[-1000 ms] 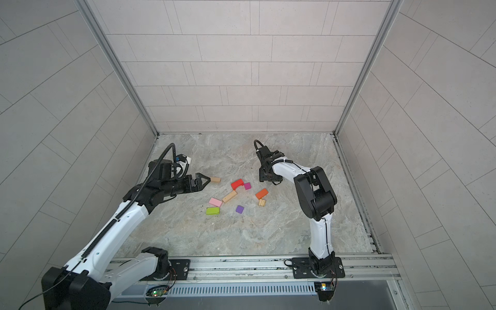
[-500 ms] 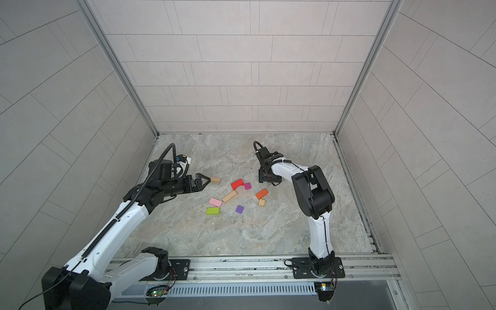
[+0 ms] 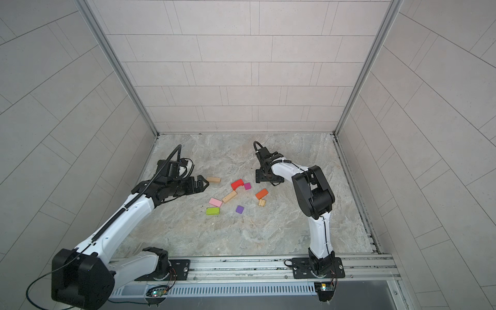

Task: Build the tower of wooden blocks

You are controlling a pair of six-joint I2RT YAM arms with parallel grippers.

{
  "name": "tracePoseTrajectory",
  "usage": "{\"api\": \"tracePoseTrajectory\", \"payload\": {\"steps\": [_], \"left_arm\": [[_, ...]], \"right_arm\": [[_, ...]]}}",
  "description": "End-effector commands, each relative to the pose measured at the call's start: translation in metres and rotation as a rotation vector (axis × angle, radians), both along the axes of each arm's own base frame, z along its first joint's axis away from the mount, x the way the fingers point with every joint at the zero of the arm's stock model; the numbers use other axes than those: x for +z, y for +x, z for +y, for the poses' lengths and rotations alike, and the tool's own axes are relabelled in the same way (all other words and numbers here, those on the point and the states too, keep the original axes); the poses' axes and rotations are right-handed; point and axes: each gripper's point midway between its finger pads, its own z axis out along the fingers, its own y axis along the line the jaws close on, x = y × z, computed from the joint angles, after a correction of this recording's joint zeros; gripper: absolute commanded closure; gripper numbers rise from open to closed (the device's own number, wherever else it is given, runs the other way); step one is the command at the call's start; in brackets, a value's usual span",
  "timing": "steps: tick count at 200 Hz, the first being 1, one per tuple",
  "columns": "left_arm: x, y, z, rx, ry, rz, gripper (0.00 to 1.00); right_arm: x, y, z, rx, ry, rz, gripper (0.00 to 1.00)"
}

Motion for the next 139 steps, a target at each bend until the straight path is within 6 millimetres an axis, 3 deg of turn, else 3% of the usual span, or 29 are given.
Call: {"api": "tracePoseTrajectory", "payload": {"steps": [1, 27, 79, 139], "left_arm": [[0.000, 0.006, 0.010, 0.020, 0.083, 0.023, 0.00], [-0.004, 0.011, 0.010, 0.004, 0.116, 0.068, 0.00], [-0.013, 0.028, 0.007, -0.083, 0.248, 0.170, 0.00], [-0.034, 0.058, -0.001, -0.153, 0.333, 0.231, 0.01]], "right_arm": [[0.044, -0.001, -0.001, 0.009, 0.035, -0.075, 0.01], [0.065, -0.012, -0.003, 0.018, 0.058, -0.072, 0.01], [0.083, -0.044, -0.021, -0.016, 0.042, -0.071, 0.01], [0.104, -0.074, -0.012, 0.038, 0.172, -0.106, 0.01]]}}
